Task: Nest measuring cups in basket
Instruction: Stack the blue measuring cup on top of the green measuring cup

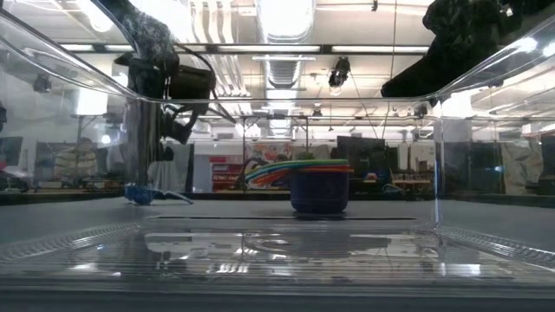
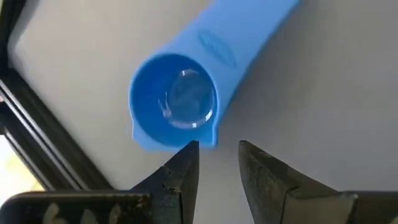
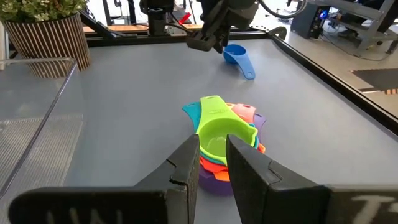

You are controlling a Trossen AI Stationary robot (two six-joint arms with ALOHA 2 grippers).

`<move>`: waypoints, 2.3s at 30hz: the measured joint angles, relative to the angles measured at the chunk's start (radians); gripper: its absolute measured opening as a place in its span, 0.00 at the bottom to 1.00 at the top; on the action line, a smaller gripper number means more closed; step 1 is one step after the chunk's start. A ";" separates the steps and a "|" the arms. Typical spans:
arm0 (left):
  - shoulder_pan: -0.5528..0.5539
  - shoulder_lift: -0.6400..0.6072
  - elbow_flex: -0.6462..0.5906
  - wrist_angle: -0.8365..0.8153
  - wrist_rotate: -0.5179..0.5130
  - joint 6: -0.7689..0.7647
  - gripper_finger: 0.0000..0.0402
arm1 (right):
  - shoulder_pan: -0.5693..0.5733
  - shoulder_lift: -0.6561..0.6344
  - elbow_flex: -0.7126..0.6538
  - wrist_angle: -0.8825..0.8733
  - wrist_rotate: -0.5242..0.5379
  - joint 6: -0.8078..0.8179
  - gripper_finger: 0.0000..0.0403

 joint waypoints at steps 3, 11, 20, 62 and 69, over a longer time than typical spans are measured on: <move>0.007 0.000 -0.006 0.048 -0.008 0.005 0.24 | 0.000 0.000 0.000 0.000 0.000 0.000 0.17; 0.032 0.000 -0.054 0.138 0.002 0.043 0.24 | 0.000 0.000 0.000 0.000 0.000 0.000 0.17; 0.044 0.000 -0.071 0.151 0.003 0.066 0.12 | 0.000 0.000 0.000 0.000 0.000 0.000 0.17; -0.475 0.121 0.471 0.320 -0.090 0.684 0.00 | 0.000 0.000 0.000 0.099 -0.069 0.171 0.19; -0.487 0.179 0.501 0.320 -0.156 0.784 0.00 | -0.018 0.000 0.000 0.160 -0.088 0.274 0.30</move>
